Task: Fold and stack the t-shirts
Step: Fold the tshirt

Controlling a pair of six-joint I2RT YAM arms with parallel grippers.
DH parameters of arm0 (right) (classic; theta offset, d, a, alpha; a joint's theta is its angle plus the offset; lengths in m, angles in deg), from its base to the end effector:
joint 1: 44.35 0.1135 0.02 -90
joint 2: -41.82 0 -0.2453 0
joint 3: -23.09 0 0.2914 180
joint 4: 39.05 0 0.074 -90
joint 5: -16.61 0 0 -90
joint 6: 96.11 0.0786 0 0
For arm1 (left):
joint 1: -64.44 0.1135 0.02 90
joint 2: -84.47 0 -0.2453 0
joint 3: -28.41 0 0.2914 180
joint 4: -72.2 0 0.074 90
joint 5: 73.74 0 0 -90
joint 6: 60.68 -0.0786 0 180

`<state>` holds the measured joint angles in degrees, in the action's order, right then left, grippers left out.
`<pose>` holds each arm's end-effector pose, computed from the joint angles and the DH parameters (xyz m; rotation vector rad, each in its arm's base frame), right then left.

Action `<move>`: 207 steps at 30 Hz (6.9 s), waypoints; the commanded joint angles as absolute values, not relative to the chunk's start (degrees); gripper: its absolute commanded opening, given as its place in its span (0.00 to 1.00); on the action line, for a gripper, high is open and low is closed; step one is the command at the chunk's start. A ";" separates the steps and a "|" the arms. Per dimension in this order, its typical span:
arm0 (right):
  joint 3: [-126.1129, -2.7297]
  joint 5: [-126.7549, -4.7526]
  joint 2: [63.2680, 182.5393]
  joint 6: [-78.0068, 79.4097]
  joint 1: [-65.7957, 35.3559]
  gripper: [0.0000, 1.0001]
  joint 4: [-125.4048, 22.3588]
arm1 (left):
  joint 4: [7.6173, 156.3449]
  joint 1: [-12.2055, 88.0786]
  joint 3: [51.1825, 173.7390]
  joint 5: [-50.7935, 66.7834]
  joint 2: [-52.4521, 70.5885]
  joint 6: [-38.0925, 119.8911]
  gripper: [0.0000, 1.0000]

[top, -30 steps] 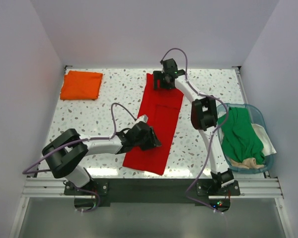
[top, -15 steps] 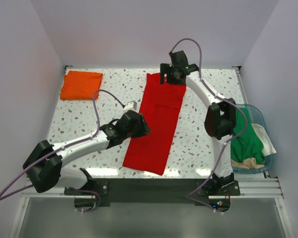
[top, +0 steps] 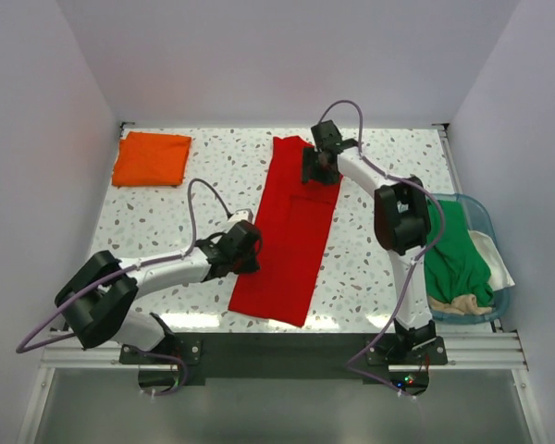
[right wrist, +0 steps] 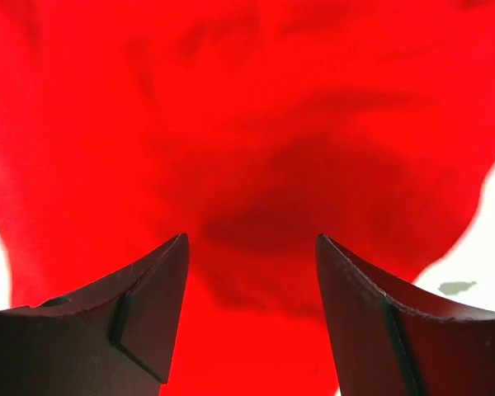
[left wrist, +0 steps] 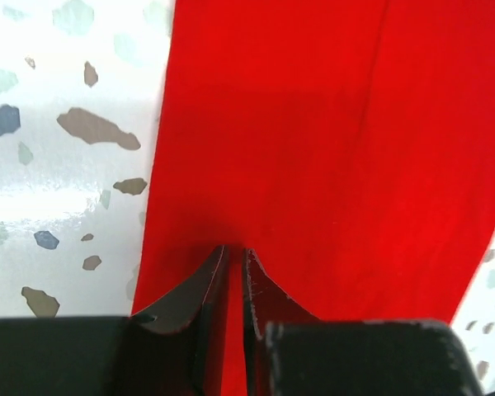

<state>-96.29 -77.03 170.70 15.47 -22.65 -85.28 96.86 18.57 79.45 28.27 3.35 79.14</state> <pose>0.5103 0.1977 0.1304 0.0224 2.5546 0.2150 0.2355 -0.2193 0.0866 -0.1728 2.5419 -0.4201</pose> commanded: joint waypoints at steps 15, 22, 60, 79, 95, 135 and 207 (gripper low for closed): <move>-122.97 -77.79 191.14 9.18 -23.43 0.67 -89.86 | 82.79 13.72 73.78 21.89 -4.73 91.53 0.13; -123.44 -76.03 191.07 8.65 -23.69 0.70 -87.85 | 82.41 13.64 75.09 20.30 -6.23 92.60 0.15; -16.39 -56.43 94.84 38.01 -15.78 0.62 -87.04 | 95.16 14.25 67.72 8.09 14.95 79.24 0.53; -5.58 -52.21 91.57 43.10 -15.78 0.51 -81.61 | 90.50 13.28 60.86 3.69 11.70 84.25 0.39; -2.50 -52.48 93.86 45.13 -15.78 0.17 -75.62 | 91.02 12.05 60.42 4.13 10.47 85.66 0.10; -37.28 -69.53 115.46 33.52 -22.45 0.00 -72.38 | 99.46 26.73 98.62 14.31 -3.67 79.76 0.00; -31.68 -67.77 128.40 28.34 -21.23 0.40 -63.23 | 82.41 30.77 90.57 7.55 -14.94 76.96 0.22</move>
